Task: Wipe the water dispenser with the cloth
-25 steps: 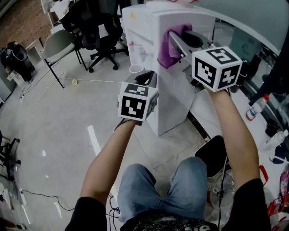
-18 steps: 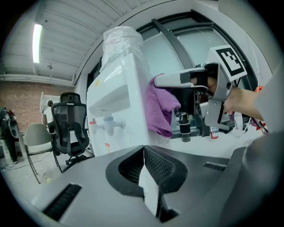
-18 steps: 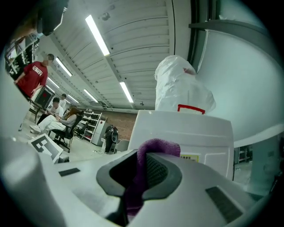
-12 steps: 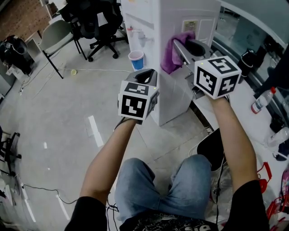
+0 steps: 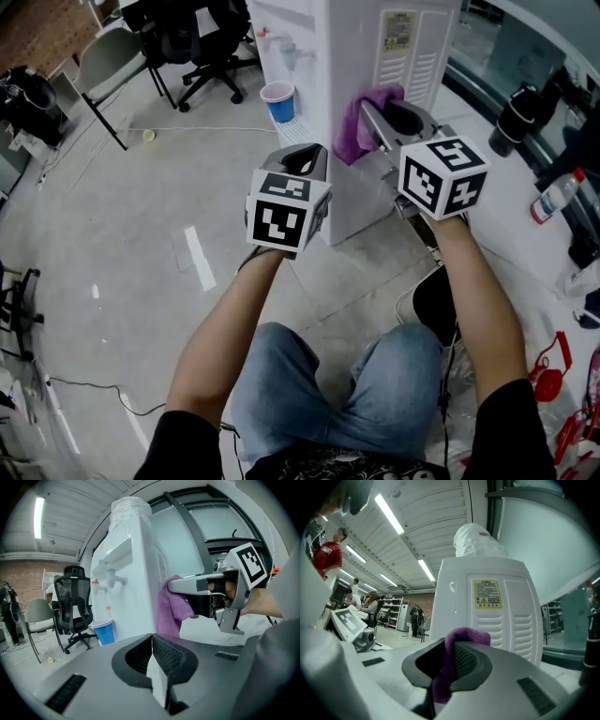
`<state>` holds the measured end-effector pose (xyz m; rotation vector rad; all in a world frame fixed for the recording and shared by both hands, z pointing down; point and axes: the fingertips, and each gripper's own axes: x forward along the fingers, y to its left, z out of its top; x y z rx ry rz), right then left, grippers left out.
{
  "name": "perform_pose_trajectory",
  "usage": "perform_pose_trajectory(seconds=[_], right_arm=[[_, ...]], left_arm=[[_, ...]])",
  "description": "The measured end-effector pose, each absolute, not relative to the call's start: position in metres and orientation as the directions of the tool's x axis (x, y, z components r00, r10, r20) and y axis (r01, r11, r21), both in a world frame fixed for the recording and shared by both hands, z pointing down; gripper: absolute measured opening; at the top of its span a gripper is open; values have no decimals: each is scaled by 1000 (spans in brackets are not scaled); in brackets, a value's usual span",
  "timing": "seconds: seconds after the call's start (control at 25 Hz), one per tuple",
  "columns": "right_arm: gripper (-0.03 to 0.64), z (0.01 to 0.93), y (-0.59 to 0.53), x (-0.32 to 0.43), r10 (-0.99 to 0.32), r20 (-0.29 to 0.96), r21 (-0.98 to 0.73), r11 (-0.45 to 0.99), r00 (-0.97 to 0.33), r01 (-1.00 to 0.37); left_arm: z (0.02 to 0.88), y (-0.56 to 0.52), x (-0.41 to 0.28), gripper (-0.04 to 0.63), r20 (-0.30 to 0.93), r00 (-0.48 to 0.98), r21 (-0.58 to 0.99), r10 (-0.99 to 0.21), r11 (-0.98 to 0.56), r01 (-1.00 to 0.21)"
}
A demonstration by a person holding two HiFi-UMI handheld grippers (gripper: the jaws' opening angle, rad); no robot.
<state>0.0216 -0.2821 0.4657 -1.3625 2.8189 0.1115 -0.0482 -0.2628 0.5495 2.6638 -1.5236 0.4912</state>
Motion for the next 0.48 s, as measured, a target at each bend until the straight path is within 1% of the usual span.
perform_pose_trajectory(seconds=[0.48], right_arm=[[32,567,-285,20,-775,57,-40,627,-629,-778]], left_arm=[[605,-257,-42,26,340,479,-103,-809,-539,-836]])
